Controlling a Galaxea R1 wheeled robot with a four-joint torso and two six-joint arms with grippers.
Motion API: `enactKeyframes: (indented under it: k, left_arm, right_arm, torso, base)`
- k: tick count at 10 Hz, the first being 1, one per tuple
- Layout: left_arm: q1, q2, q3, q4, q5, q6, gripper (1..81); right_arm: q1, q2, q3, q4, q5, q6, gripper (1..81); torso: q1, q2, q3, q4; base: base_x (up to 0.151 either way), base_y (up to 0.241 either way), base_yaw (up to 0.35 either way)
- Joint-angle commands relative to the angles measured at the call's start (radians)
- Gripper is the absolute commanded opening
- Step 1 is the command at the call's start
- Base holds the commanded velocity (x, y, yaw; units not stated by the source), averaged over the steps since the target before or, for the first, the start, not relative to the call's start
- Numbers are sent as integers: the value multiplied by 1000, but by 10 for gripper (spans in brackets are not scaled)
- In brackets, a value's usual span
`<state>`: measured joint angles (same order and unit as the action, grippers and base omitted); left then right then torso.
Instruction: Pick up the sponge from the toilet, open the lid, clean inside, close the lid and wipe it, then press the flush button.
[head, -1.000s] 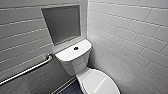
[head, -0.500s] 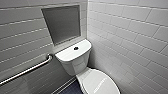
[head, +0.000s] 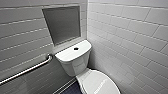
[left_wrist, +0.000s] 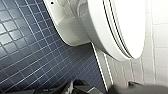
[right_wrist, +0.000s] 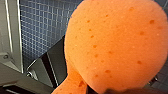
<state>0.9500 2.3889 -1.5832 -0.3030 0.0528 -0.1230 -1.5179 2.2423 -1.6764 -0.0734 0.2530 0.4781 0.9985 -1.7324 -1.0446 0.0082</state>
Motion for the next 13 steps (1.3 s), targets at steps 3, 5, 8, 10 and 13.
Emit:
enactKeyframes:
  k: [3,5,8,10,13]
  left_arm:
    - [-92,29,8,-30,59,0,811]
    - [-125,87,-26,-30,68,-17,811]
    - [-181,173,-93,-30,71,-85,811]
    - [-202,211,-113,-30,71,-121,811]
    - [-219,241,-133,-50,70,-126,811]
  right_arm:
    - [9,-44,40,-22,-54,-1,10]
    - [9,-39,40,-20,-47,1,10]
    - [8,-25,31,-20,-47,1,10]
    - [10,-22,28,-20,-47,1,10]
    - [20,-21,32,-20,-47,1,10]
  torso:
    - [15,-23,0,0]
    - [18,-28,0,0]
    - [18,-28,0,0]
    - [18,-28,0,0]
    - [18,-28,0,-20]
  base:
    - [0,0,0]
    - [0,0,0]
    - [0,0,0]
    - [0,0,0]
    - [0,0,0]
